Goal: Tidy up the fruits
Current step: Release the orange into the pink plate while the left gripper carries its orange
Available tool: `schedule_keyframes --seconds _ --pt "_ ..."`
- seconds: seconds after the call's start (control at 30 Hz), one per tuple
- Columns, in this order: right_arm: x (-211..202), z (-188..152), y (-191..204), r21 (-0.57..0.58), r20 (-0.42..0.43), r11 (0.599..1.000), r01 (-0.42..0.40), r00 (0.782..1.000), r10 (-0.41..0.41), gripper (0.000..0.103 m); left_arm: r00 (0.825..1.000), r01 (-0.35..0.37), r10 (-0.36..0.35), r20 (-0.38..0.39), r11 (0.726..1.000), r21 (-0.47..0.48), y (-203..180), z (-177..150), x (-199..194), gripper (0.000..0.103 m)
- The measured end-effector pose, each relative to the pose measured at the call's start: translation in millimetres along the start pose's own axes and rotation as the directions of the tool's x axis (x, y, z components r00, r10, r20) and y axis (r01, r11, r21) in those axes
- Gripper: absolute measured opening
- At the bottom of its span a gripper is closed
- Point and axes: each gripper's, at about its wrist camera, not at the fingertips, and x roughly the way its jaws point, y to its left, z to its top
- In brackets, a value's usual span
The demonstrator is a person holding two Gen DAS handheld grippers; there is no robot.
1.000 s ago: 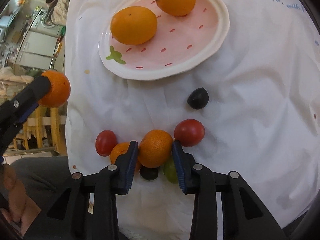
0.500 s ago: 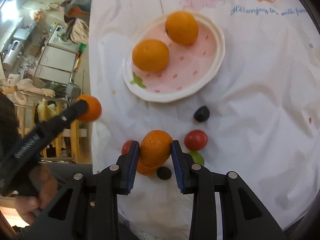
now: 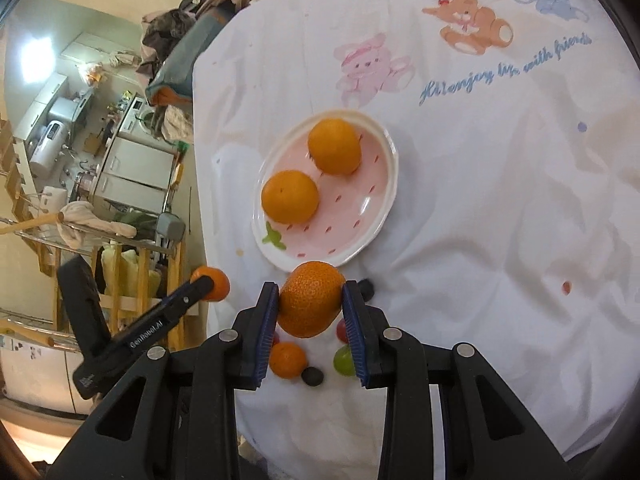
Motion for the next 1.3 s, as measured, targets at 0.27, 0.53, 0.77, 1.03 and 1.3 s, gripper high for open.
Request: schedule_keyframes --seconds 0.27,0.53,0.77,1.03,1.3 --pt "-9.8 23.2 -14.1 0.007 0.052 0.998 -0.069 0.996 0.069 0.034 0.999 -0.037 0.037 0.004 0.999 0.035 -6.9 0.8 11.7 0.034" --pt "-6.0 54.2 -11.3 -0.015 0.075 0.991 -0.133 0.988 0.134 0.034 0.999 -0.03 0.03 0.029 0.999 0.029 -9.2 37.3 1.9 0.034" --pt "5.6 91.7 -1.5 -0.048 0.092 0.988 -0.144 0.985 0.148 0.034 0.997 -0.049 0.044 0.064 0.995 0.09 -20.8 80.0 9.6 0.034" --pt "46.3 129.5 9.5 -0.082 0.058 0.989 -0.126 0.99 0.131 0.034 0.998 -0.023 0.015 0.055 0.988 0.153 -39.3 103.6 45.5 0.035" --pt "87.5 140.4 5.6 -0.08 0.025 0.99 -0.116 0.993 0.118 0.034 0.999 -0.04 0.039 0.013 0.988 0.148 -34.1 107.8 75.6 0.035"
